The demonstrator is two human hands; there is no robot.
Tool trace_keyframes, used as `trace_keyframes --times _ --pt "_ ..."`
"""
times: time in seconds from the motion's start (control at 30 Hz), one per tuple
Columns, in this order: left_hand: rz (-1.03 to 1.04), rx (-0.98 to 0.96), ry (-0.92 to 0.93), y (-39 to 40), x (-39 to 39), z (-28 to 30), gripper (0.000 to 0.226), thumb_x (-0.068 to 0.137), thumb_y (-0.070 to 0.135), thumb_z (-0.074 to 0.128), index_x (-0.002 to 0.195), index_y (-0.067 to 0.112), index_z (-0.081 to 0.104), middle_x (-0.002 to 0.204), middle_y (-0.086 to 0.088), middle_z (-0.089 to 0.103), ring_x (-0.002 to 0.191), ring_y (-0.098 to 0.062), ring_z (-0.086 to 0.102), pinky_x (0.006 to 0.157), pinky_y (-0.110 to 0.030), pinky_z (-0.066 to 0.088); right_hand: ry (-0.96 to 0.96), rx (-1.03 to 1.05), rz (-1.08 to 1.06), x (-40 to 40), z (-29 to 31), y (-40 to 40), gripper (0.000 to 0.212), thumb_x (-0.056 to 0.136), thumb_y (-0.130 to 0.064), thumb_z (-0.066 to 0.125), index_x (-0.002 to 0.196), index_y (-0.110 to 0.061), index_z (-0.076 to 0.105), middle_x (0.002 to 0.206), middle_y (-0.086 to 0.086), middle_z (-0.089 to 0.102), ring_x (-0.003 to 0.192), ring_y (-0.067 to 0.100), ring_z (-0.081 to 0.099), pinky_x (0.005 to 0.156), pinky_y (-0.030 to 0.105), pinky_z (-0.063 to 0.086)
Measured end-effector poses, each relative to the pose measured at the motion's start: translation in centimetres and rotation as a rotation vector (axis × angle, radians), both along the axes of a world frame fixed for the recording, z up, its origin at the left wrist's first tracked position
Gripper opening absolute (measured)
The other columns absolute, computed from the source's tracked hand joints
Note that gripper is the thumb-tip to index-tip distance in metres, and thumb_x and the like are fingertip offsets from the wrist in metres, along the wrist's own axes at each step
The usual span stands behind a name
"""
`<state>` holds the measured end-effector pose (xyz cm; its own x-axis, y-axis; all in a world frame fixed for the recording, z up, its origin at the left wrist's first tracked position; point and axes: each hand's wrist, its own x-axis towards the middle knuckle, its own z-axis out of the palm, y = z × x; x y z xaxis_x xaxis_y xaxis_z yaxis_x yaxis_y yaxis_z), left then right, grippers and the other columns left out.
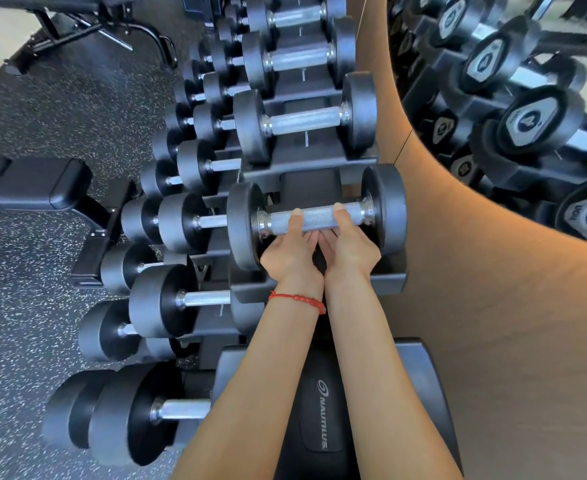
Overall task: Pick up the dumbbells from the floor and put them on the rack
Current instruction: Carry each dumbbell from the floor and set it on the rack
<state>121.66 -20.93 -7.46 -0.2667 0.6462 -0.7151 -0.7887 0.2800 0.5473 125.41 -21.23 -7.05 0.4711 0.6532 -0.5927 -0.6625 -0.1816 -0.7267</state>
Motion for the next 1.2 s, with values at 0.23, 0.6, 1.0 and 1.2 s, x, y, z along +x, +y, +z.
trace_keyframes --times 0.23,0.6,1.0,1.2 --pt "-0.003 0.004 -0.012 0.29 -0.27 -0.4 0.016 0.079 0.014 0.071 0.085 -0.001 0.066 0.077 -0.01 0.067 0.067 -0.018 0.067 0.078 -0.03 0.057 -0.025 -0.01 -0.006 -0.43 0.05 0.16 0.012 0.078 -0.015 0.072 0.071 -0.01 0.064 0.076 0.007 0.068 0.066 0.017 0.067 0.066 0.024 0.058" --pt "-0.028 0.031 -0.019 0.4 -0.23 -0.67 0.017 0.079 0.014 0.072 0.085 -0.001 0.066 0.079 -0.011 0.068 0.064 -0.015 0.067 0.064 -0.021 0.058 -0.043 0.01 -0.051 -0.43 0.17 0.04 0.015 0.078 -0.014 0.073 0.067 -0.01 0.063 0.072 0.006 0.067 0.067 0.018 0.067 0.073 0.029 0.058" --pt "-0.035 0.055 0.001 0.13 -0.19 -0.72 0.015 0.081 0.014 0.069 0.072 0.005 0.061 0.075 -0.01 0.064 0.065 -0.015 0.065 0.065 -0.019 0.057 -0.026 0.008 -0.042 -0.43 0.2 -0.32 0.015 0.078 -0.015 0.073 0.069 -0.009 0.062 0.075 0.007 0.067 0.071 0.02 0.068 0.07 0.027 0.058" --pt "-0.056 0.084 0.025 -0.32 -0.11 -0.85 0.017 0.084 0.014 0.066 0.069 0.007 0.061 0.073 -0.008 0.065 0.067 -0.015 0.066 0.062 -0.018 0.056 -0.05 0.038 -0.023 -0.41 0.06 -0.65 0.018 0.081 -0.012 0.069 0.066 -0.008 0.059 0.071 0.006 0.064 0.067 0.018 0.063 0.062 0.024 0.057"
